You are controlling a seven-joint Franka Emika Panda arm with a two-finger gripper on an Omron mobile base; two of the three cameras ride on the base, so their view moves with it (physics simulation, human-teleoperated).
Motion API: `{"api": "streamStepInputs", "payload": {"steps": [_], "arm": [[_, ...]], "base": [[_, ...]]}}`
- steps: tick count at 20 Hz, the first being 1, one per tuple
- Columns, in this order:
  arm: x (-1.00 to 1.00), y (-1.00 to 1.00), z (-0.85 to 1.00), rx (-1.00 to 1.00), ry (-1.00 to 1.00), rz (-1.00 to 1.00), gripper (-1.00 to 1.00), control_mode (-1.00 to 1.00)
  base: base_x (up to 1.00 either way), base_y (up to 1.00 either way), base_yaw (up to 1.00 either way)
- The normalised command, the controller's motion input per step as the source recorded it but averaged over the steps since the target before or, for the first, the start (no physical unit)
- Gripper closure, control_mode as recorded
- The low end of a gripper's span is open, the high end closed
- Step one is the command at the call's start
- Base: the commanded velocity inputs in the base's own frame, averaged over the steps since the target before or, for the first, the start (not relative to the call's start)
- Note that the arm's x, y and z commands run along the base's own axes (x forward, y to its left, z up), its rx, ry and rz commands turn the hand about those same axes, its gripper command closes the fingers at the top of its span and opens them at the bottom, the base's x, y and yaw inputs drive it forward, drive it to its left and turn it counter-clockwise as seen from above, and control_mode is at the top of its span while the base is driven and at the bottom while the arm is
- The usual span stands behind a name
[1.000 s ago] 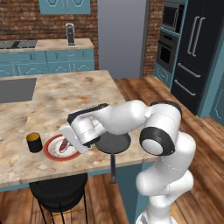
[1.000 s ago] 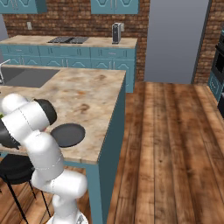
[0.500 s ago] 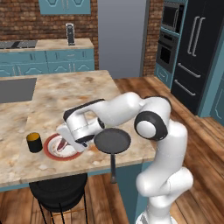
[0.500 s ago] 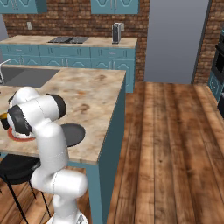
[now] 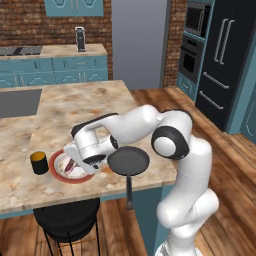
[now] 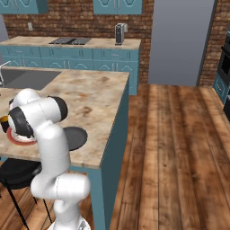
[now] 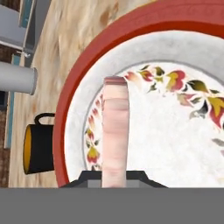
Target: Pick up the pan with the steak in it and place it on the dining table. Then place the steak on the plate.
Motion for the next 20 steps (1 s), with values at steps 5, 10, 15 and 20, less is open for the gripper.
{"api": "streamStepInputs", "payload": {"steps": [5,10,15,20], "arm": [[0.04,0.01,0.32,0.02,-0.04,-0.04,-1.0,-1.0],[0.01,-0.05,0.73,0.01,-0.01,-0.13,-1.0,-1.0],[-0.02,-0.48,0.69,0.0,0.09,-0.2,-1.0,-1.0],[-0.02,-0.57,0.79,0.0,0.22,-0.26,-1.0,-1.0]], "base": [[0.0,0.0,0.0],[0.0,0.0,0.0],[0.0,0.0,0.0],[0.0,0.0,0.0]]}}
